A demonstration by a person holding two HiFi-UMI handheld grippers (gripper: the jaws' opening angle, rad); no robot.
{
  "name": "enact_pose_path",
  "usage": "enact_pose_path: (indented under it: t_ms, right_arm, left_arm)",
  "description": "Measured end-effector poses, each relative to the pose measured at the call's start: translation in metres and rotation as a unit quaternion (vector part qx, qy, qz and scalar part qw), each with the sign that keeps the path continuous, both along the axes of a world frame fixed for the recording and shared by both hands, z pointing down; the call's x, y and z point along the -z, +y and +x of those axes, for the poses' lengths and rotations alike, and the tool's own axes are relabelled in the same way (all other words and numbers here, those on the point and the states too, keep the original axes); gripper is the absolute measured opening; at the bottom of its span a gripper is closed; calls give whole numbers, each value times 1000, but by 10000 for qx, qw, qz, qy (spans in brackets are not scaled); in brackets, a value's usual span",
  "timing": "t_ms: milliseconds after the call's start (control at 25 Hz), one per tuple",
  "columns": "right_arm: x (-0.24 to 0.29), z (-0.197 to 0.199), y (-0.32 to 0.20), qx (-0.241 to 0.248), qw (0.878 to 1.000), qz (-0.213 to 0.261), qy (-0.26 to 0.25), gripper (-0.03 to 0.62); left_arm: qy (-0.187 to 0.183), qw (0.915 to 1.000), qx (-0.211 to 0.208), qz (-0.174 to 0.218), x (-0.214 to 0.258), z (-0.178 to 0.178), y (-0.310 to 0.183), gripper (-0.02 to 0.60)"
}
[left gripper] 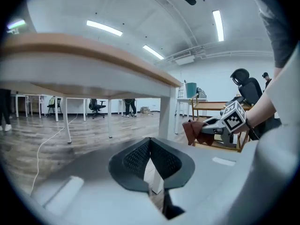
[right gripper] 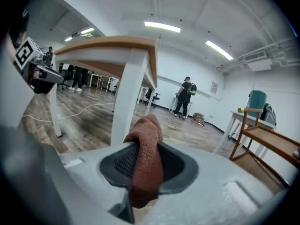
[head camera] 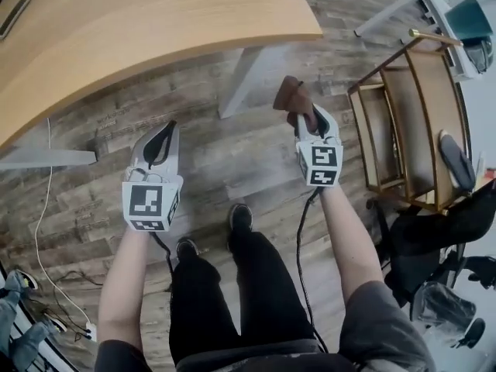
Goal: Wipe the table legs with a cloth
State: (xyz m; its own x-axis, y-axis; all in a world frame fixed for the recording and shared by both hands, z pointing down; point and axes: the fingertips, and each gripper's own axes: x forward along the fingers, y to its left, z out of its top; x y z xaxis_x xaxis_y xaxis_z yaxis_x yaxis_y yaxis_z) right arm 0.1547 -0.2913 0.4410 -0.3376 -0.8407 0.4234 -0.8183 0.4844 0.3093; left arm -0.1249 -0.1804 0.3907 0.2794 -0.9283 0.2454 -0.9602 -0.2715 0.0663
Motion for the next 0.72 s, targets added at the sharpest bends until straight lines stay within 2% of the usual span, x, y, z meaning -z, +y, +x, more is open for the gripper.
enact_pose_path:
  t_ms: [360, 560, 720]
  right_arm:
    - [158, -41, 63, 221, 9989, 66, -400, 84]
    - [243, -75, 113, 439, 9958, 260, -758, 84]
    - [296, -90, 132, 242, 9916, 201, -1254, 84]
  left_arm:
    - [202, 9995, 118, -200, 135, -16, 52, 18]
    - [357, 9993, 17, -117, 210, -22, 65, 18]
    - [295, 9995, -55, 113, 262, -29, 77, 18]
